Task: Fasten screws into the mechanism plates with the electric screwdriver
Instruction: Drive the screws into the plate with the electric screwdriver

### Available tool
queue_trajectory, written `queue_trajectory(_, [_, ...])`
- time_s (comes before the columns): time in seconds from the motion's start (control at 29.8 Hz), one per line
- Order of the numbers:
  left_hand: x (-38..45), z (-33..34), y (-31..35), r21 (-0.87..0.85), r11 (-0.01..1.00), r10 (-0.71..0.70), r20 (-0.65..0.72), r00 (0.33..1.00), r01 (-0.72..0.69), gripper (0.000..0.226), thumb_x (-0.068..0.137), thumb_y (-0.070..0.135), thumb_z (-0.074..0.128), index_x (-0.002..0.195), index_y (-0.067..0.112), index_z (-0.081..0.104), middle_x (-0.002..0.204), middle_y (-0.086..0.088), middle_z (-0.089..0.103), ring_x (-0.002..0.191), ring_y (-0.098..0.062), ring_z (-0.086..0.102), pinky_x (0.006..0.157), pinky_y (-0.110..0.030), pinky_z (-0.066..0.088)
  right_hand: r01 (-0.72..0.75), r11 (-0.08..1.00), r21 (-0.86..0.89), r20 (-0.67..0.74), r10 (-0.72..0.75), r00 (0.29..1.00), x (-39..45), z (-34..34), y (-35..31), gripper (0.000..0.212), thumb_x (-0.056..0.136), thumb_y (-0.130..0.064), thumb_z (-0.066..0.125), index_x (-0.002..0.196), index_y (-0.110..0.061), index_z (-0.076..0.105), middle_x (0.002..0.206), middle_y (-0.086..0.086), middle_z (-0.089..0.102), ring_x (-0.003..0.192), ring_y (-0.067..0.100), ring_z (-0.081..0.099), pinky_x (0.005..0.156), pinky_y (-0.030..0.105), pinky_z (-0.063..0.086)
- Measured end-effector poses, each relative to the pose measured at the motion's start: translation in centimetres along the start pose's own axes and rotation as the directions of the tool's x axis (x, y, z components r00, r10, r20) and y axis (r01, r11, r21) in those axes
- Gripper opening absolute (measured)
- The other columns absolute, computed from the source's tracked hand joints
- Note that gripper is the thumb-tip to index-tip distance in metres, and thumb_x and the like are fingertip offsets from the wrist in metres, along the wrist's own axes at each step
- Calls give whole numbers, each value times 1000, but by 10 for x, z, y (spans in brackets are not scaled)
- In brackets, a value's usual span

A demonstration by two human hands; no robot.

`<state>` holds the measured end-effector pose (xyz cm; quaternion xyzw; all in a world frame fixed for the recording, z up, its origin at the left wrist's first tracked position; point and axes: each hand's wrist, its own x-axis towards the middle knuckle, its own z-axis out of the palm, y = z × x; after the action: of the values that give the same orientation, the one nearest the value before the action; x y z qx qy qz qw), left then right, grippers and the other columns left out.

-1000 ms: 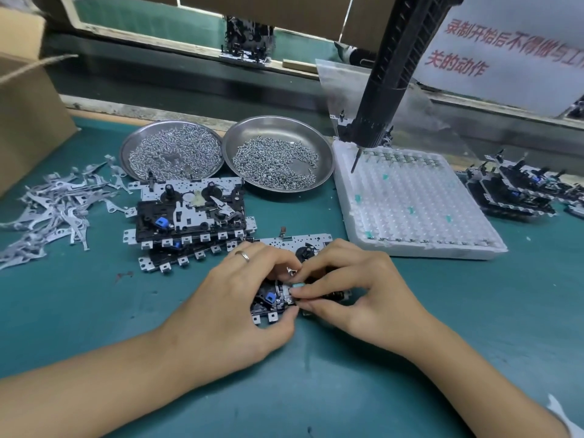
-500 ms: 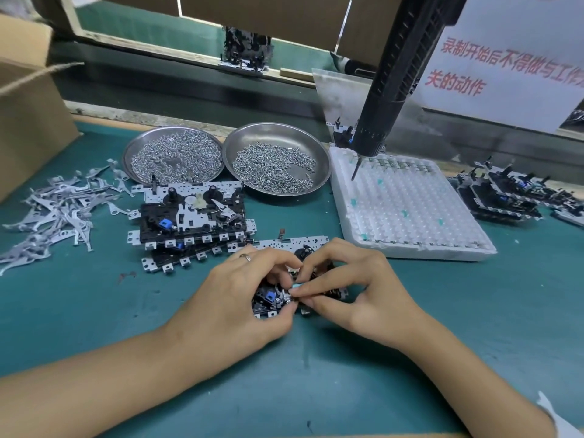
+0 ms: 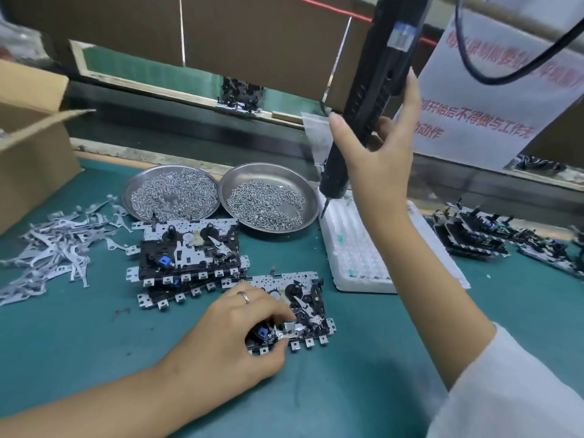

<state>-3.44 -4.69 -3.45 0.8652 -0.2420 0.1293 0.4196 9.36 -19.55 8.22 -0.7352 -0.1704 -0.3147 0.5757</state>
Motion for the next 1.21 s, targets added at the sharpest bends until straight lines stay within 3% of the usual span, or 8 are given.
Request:
queue_trajectory(0.07, [1, 0, -1, -7, 1000, 0, -3, 1000, 0, 22, 67, 24, 72, 89, 25, 71, 84, 27, 57, 88, 7, 51, 82, -4, 38, 18, 999, 35, -44, -17, 999, 1, 10, -1, 77, 87, -10, 65, 148, -13, 18, 87, -29, 62, 78, -2, 60, 76, 15, 49])
queue_trajectory(0.17, [3, 0, -2, -16, 1000, 6, -7, 1000, -6, 23, 67, 24, 72, 90, 26, 71, 84, 28, 57, 89, 7, 51, 82, -5, 39, 32, 994, 107, -89, -22, 996, -7, 22, -5, 74, 88, -5, 57, 148, -14, 15, 84, -9, 55, 67, 0, 53, 64, 15, 47])
queue_trajectory(0.23, [5, -2, -2, -20, 1000, 4, -13, 1000, -4, 22, 68, 25, 72, 90, 26, 71, 84, 28, 56, 90, 6, 51, 83, -5, 39, 19, 982, 188, -91, -2, 996, -16, 25, -10, 67, 88, -6, 54, 143, -19, 21, 80, -6, 49, 64, 5, 50, 58, 24, 49])
queue_trajectory(0.3, [6, -4, -1, -16, 1000, 5, -14, 1000, -5, 21, 70, 25, 71, 91, 24, 71, 85, 28, 56, 90, 6, 51, 84, -5, 38, -32, 958, 285, -48, 47, 998, -28, 23, -16, 44, 88, -11, 57, 124, -25, 37, 74, 0, 50, 57, 15, 50, 50, 31, 47])
queue_trajectory(0.4, [6, -5, -1, -20, 1000, -1, -14, 1000, 1, 20, 70, 25, 71, 90, 23, 72, 84, 24, 61, 88, 5, 52, 84, -6, 39, -88, 905, 417, 41, 77, 996, -49, 14, -21, 18, 89, -17, 62, 94, -18, 44, 61, 3, 50, 43, 21, 47, 44, 27, 44])
queue_trajectory(0.67, [5, -4, -1, -13, 1000, -17, -17, 1000, 17, 19, 66, 19, 76, 84, 18, 71, 78, 16, 63, 79, -2, 54, 76, -14, 45, -163, 754, 636, 141, 94, 986, -90, 5, -29, 22, 82, -20, 58, 87, -14, 38, 54, 3, 48, 36, 21, 44, 45, 23, 39])
queue_trajectory(0.84, [6, -4, 0, -26, 1000, -13, -18, 1000, 12, 16, 65, 18, 75, 79, 20, 69, 76, 25, 53, 76, 1, 50, 74, -6, 39, -193, 765, 615, 174, 107, 979, -100, 8, -27, 23, 83, -20, 57, 87, -13, 35, 53, 2, 47, 36, 21, 44, 45, 24, 38])
queue_trajectory(1.21, [5, -3, 0, -11, 999, -30, -22, 999, 30, 12, 64, 18, 73, 75, 16, 69, 71, 19, 55, 74, 1, 47, 72, -8, 39, -192, 765, 614, 168, 111, 980, -105, 10, -25, 21, 82, -20, 57, 88, -16, 37, 55, 2, 47, 36, 21, 44, 45, 24, 38])
